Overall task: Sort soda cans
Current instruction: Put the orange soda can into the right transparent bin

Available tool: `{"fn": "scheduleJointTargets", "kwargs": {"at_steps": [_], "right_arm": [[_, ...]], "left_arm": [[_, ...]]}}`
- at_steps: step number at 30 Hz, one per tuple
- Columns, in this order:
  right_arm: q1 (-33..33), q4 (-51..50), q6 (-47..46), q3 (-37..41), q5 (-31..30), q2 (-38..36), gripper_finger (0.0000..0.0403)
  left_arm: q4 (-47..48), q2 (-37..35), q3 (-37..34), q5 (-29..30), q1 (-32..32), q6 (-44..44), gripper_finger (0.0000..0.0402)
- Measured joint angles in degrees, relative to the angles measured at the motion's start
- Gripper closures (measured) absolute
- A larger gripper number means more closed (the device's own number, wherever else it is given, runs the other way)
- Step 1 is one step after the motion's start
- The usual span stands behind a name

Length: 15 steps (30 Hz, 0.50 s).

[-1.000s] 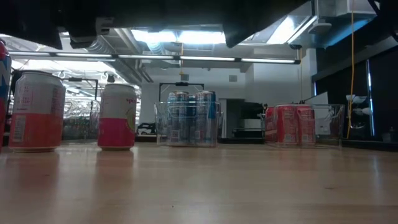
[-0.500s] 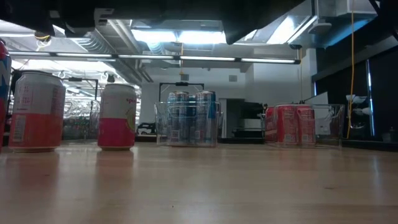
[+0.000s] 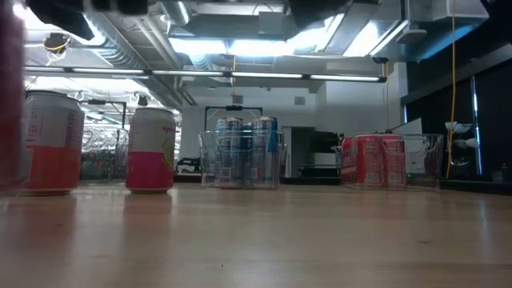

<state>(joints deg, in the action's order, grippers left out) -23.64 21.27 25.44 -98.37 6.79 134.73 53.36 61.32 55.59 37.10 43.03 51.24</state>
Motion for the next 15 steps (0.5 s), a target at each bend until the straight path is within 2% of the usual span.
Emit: {"fn": "scheduleJointTargets", "kwargs": {"at_steps": [4, 15], "right_arm": [[0.94, -4.94, 2.8, -0.01, 0.37, -3.01, 0.0113], [1.64, -23.51, 10.58, -0.02, -3.34, -12.1, 0.0113]], "left_arm": [[0.0, 0.0, 0.0, 0.0, 0.0, 0.01, 0.0039], [0.0, 0.0, 0.0, -0.02, 0.0, 0.99, 0.0039]]}}
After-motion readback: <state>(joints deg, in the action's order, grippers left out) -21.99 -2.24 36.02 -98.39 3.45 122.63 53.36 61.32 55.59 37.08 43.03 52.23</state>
